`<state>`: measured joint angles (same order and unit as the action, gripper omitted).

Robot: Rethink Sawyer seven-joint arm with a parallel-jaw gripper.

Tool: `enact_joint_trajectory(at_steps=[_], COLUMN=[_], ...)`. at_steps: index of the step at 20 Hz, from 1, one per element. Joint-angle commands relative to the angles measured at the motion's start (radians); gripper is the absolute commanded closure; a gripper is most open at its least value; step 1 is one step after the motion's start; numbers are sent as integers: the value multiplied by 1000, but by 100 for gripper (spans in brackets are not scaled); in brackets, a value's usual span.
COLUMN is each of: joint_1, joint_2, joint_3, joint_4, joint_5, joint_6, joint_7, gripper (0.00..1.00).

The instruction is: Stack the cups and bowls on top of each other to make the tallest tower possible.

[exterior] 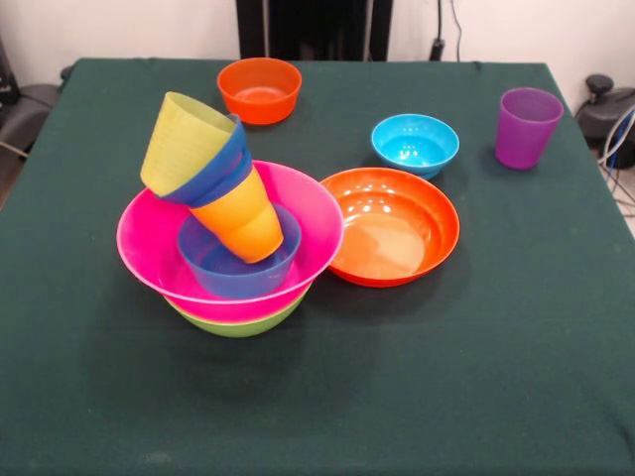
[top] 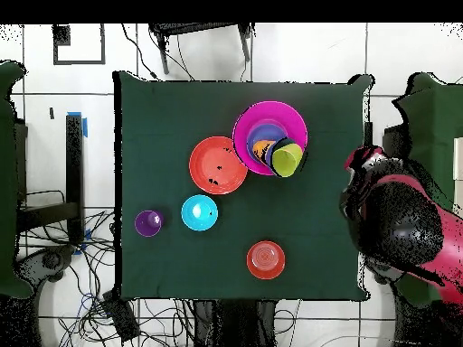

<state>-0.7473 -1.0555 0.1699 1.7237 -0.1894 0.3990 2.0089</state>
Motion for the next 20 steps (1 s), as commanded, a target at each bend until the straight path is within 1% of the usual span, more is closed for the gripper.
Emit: enact_joint_trajectory(at_steps=[1,6,13,20], joint_1=[22,24,18,49], joint_2=[27,41,65,104], joint_3=[145,156,172,148], joint_4=[92,88,94,78], joint_5=[-56,-73,-100,-138], joint_6=[76,74,20,-29], joint_7=[-154,-147,-112,-53], gripper=[0,0,0,0])
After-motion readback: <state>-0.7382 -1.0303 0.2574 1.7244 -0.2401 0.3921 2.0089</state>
